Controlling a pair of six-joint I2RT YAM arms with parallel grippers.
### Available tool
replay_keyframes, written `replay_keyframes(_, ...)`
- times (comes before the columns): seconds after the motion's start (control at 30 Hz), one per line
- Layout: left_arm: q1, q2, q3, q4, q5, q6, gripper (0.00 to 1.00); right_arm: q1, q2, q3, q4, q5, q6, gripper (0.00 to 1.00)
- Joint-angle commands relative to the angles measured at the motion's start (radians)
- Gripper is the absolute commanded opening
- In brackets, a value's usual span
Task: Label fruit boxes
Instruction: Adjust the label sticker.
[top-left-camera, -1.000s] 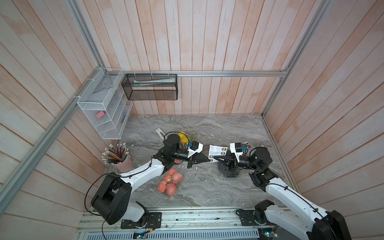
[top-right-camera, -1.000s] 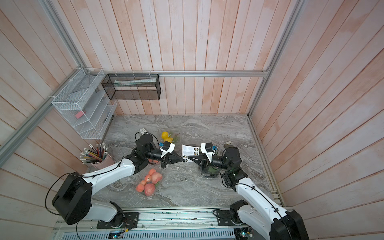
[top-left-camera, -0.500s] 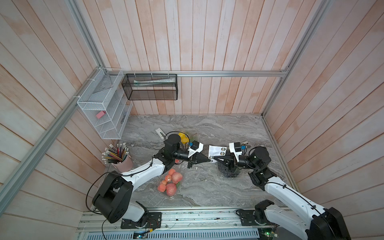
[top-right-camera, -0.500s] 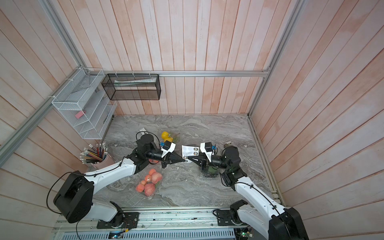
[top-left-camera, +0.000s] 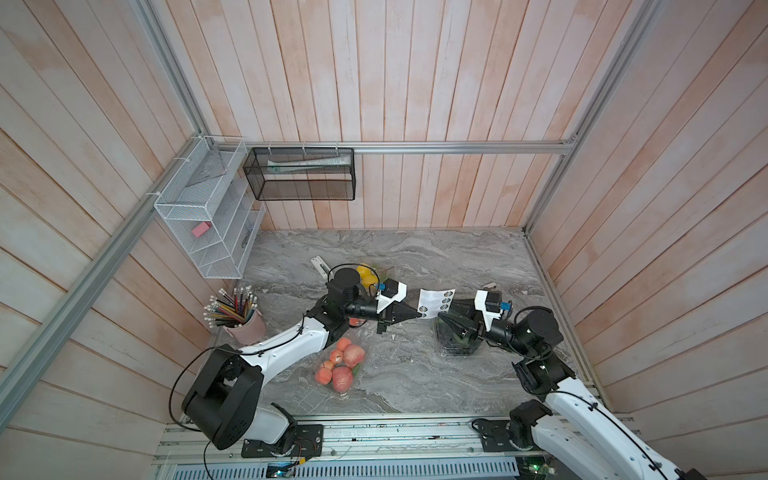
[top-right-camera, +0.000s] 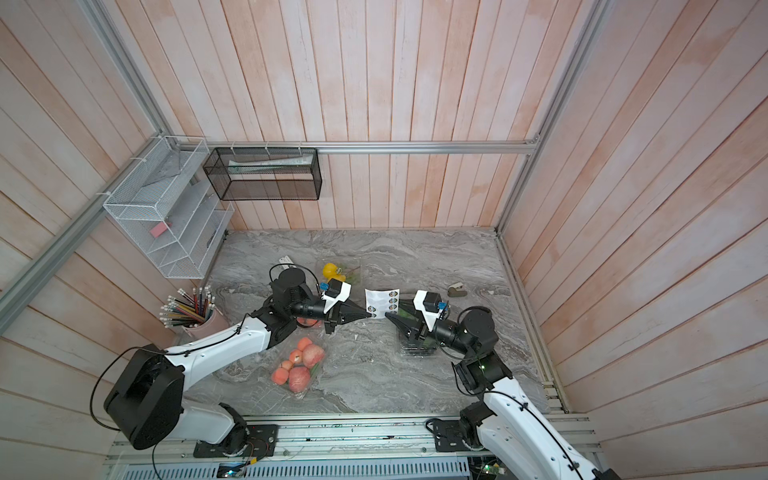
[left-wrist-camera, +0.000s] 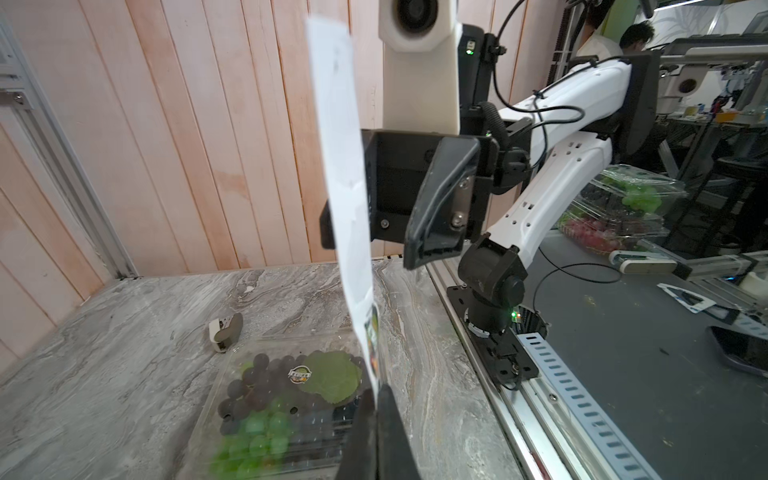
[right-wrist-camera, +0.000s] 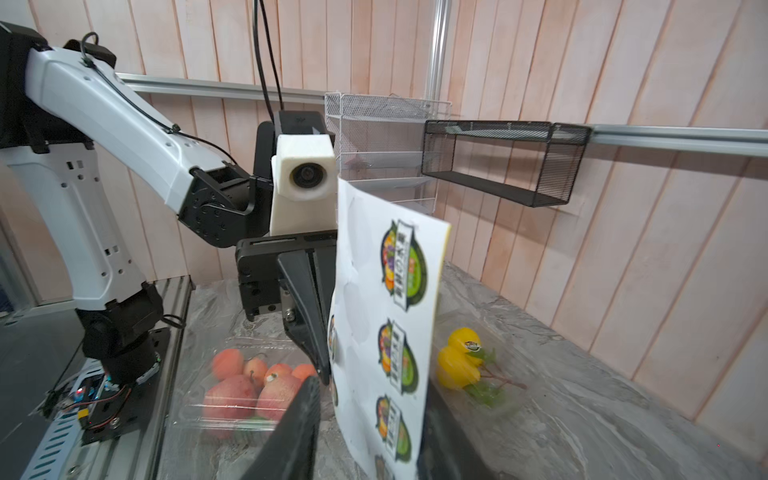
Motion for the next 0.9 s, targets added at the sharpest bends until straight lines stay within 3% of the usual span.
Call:
replay_keyframes(0.0,-0.004,-0.024,-0.016,0.037,-0.064,0.019,0.01,-0.005,-0.063,-0.022,-0.076,0.075,-0.021,0.38)
replay_keyframes(0.27,-0.006,-0.026,-0.032,0.096,-0.187,0.015,0.01,-0.002,-0.064,-0.043,-0.044,-0.012,0.031,0.34)
replay_keyframes(0.57,-0.006,-0.032,-0.043,0.123,-0.223,0.008,0.01,-0.003,-0.174,-0.061,-0.127,0.416,-0.011,0.37)
replay_keyframes(0.6,-0.007,-0.030,-0.043,0.124,-0.221,0.007,0.01,-0.004,-0.185,-0.067,-0.123,0.419,-0.023,0.37)
replay_keyframes(0.7,-0.006,-0.026,-0.044,0.129,-0.221,0.001,0.01,-0.002,-0.186,-0.082,-0.063,0.319,-0.035,0.37)
replay_keyframes(0.87,-0.007,-0.020,-0.037,0.117,-0.223,0.014,0.01,0.000,-0.062,-0.051,0.010,0.097,-0.020,0.35)
